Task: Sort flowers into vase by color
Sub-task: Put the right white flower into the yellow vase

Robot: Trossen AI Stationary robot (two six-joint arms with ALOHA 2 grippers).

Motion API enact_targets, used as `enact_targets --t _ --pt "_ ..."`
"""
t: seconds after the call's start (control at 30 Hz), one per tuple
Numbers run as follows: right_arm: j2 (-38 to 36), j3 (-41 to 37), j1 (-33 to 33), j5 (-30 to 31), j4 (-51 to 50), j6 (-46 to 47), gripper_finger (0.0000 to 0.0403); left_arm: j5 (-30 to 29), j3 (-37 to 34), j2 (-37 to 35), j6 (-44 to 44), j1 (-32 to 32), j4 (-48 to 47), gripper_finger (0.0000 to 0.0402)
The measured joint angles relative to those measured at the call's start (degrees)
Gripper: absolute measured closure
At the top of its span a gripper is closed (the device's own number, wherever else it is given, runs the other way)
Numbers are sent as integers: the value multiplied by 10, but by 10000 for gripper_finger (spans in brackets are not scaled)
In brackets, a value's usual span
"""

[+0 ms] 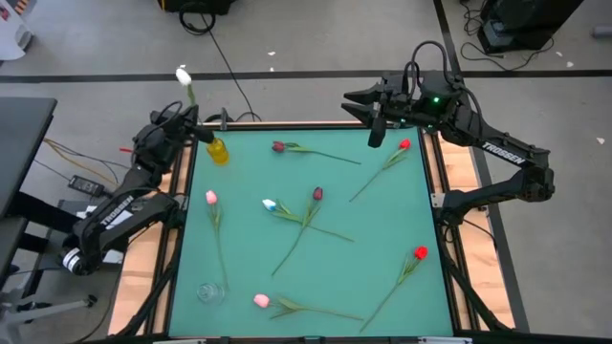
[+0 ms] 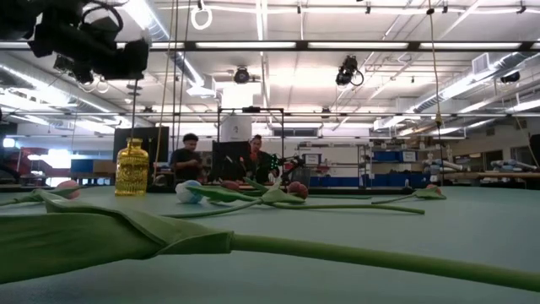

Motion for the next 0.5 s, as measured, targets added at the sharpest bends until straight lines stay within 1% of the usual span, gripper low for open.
enact_targets --t 0.1,0.37,0.5 --pt "0 0 0 0 0 0 255 -2 -7 0 9 0 -13 346" --pt "0 0 0 0 0 0 255 -2 -7 -1 -19 0 -48 268" --pt "0 0 0 0 0 0 255 2 26 0 -47 0 -123 232"
